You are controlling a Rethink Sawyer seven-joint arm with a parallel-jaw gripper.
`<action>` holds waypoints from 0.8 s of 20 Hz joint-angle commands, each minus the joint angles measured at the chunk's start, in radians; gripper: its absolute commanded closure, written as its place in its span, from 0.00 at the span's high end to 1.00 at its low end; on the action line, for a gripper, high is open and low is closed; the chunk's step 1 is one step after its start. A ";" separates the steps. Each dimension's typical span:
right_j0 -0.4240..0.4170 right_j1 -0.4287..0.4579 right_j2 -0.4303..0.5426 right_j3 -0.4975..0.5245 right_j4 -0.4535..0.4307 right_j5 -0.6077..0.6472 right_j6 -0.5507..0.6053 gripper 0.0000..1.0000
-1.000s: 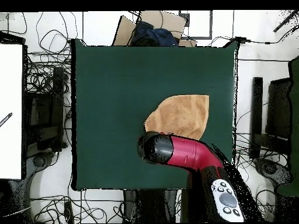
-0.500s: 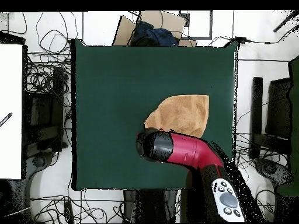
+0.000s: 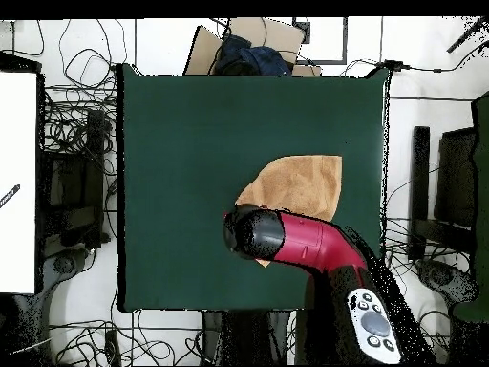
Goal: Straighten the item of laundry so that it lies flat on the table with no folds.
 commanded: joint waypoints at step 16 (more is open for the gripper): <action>0.048 0.141 0.051 -0.146 -0.012 0.119 0.107 1.00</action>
